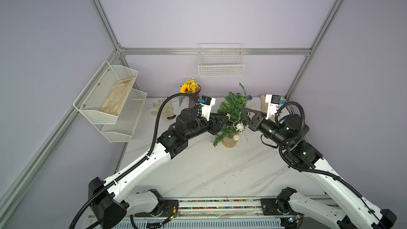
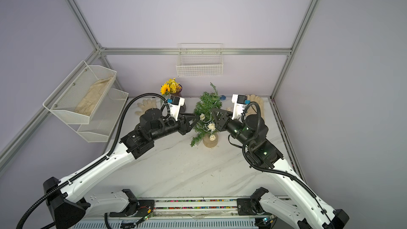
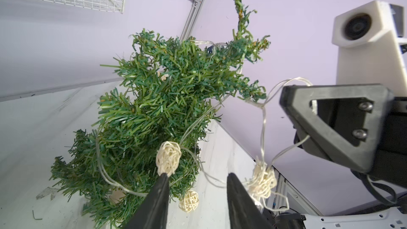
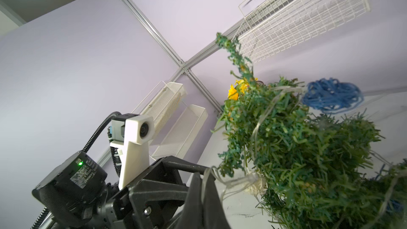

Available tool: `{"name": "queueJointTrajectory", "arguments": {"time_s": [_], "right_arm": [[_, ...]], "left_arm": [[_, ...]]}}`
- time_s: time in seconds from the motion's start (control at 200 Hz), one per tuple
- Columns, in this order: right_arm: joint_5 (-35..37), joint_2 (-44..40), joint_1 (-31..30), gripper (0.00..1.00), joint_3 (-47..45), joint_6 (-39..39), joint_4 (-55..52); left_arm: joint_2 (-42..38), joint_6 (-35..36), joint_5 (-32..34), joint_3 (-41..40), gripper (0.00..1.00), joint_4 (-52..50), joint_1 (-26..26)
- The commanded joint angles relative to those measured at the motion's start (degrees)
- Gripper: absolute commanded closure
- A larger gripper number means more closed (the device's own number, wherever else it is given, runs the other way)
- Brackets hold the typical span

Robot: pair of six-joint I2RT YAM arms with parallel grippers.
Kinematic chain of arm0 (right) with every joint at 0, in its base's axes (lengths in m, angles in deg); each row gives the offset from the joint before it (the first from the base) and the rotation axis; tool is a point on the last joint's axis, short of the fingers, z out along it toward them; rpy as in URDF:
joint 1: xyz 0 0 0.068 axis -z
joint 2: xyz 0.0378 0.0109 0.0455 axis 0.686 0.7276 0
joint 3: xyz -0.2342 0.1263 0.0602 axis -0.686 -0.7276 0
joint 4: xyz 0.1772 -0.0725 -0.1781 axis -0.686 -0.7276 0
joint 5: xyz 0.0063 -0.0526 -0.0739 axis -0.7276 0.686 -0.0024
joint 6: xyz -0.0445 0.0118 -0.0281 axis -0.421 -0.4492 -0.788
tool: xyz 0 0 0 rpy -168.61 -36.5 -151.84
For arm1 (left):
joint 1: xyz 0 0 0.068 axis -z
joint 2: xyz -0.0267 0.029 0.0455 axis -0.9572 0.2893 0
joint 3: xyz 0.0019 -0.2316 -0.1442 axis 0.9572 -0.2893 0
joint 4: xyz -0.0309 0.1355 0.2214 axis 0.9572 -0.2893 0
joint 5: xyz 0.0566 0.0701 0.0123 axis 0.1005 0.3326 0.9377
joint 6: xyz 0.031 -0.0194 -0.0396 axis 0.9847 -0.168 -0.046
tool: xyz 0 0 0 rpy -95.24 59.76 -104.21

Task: Remove string lights from the small christmas tree
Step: Remove the light string from the Christmas tree.

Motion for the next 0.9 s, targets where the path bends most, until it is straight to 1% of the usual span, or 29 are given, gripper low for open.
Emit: {"name": "queueJointTrajectory", "arguments": {"time_s": [0.0,0.05,0.15,0.27,0.45,0.54,0.675,0.725,0.75,0.77,0.83,0.895], "right_arm": [[2.53,-0.93,-0.03,1.0,1.69,-3.29,-3.96],[2.5,-0.79,0.04,1.0,1.73,-3.35,-4.09],[2.72,-0.44,0.1,1.0,1.14,-3.63,-4.8],[1.41,0.69,0.23,1.0,-1.33,-2.68,-4.65],[-5.12,4.37,0.23,1.0,-3.53,-1.96,-2.2],[-4.79,5.23,0.22,1.0,-4.18,-1.52,-2.03],[-3.25,4.24,0.23,1.0,-5.72,-1.09,-1.51],[-3.47,4.17,0.23,1.0,-6.04,-0.99,-1.22],[-3.7,4.12,0.27,1.0,-6.13,-0.9,-1.12],[-3.79,4.19,0.19,1.0,-6.22,-0.9,-1.02],[-3.95,4.36,0.31,1.0,-6.34,-0.72,-0.88],[-3.95,4.35,0.32,1.0,-6.4,-0.4,-0.42]], "left_arm": [[-0.89,0.75,1.5,-2.49,0.5,-0.27,-0.13],[-0.84,0.68,2.04,-2.51,0.42,-0.47,-0.21],[-0.62,0.58,2.76,-2.6,0.37,-0.87,-0.38],[0.37,-0.25,1.33,-2.53,0.36,-0.31,-0.49],[2.72,-1.57,-2.29,-1.49,0.37,1.0,-0.48],[4.08,-2.7,-4.45,-0.79,0.37,2.13,-0.47],[5.63,-3.92,-6.55,-0.32,0.37,4.14,-0.47],[6.21,-4.23,-7.24,-0.11,0.41,4.59,-0.48],[6.5,-4.36,-7.65,-0.16,0.44,4.78,-0.48],[6.68,-4.47,-7.9,-0.1,0.49,4.98,-0.54],[7.22,-4.69,-8.64,0.0,0.69,5.27,-0.47],[7.42,-4.78,-8.87,0.15,0.87,5.28,-0.47]]}}
